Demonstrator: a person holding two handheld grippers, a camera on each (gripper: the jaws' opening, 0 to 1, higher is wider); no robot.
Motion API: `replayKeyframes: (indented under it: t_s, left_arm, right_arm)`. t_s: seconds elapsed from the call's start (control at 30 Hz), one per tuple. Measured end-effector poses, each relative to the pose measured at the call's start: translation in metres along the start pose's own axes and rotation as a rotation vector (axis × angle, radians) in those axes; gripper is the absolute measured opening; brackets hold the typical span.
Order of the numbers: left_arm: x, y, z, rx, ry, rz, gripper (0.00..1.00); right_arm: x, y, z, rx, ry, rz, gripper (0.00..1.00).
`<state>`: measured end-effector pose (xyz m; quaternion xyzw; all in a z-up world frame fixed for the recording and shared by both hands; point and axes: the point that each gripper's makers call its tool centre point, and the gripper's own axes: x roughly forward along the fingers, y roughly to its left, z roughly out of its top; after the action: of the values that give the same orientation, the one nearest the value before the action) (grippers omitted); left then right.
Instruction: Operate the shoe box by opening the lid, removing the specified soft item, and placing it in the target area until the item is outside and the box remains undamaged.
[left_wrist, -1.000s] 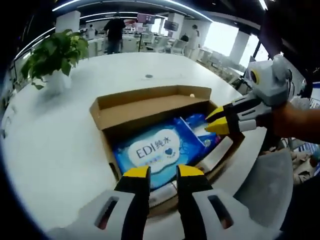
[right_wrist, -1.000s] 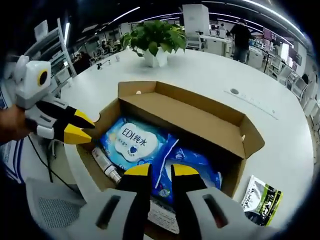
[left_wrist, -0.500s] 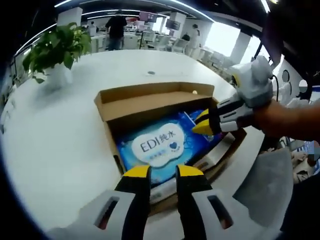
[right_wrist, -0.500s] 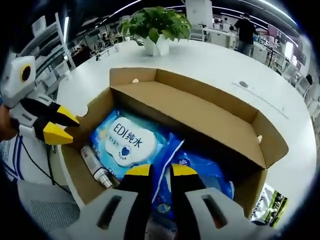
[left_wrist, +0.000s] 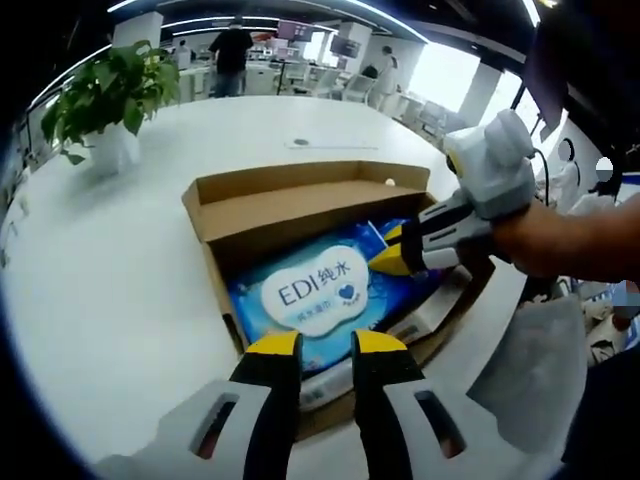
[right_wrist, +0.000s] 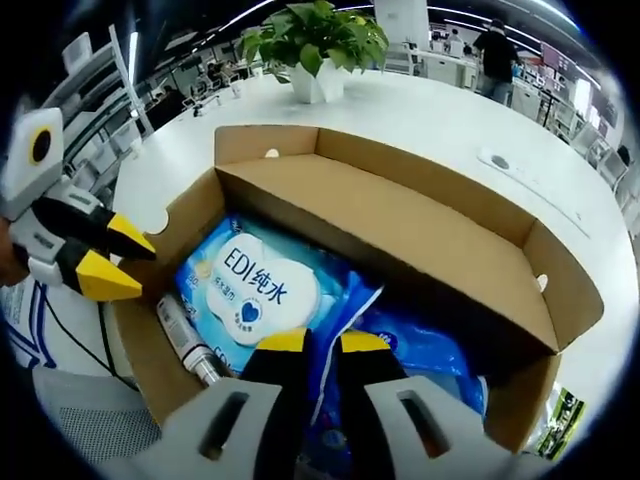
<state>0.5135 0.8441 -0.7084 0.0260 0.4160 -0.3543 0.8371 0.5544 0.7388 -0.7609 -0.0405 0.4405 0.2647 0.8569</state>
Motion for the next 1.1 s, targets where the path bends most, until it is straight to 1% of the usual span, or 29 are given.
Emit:
replayKeyframes:
  t_s: [0.07, 0.23, 0.43, 0.6, 0.8, 1.1]
  left_arm:
    - [0.001, 0.001, -0.002, 0.001, 0.008, 0.002, 0.17]
    - [0.003, 0.0, -0.001, 0.004, 0.01, 0.001, 0.17]
    - [0.004, -0.001, 0.0, 0.007, 0.014, -0.001, 0.17]
    - [0.005, -0.002, 0.002, 0.01, 0.013, -0.002, 0.17]
    - [0.01, -0.002, 0.001, 0.011, 0.024, -0.001, 0.17]
    - [0.021, -0.003, 0.01, 0.025, 0.041, -0.004, 0.17]
  right_arm:
    - [0.001, 0.001, 0.0, -0.004, 0.003, 0.002, 0.04]
    - [0.0, 0.002, -0.001, 0.019, 0.005, 0.013, 0.01]
    - [-0.01, 0.0, 0.0, 0.023, 0.002, 0.011, 0.0]
    - [-0.024, -0.009, 0.0, 0.029, -0.015, -0.004, 0.0]
    - [-0.039, -0.023, -0.008, 0.038, -0.019, -0.033, 0.0]
    - [-0.052, -0.04, -0.016, 0.042, -0.021, -0.073, 0.0]
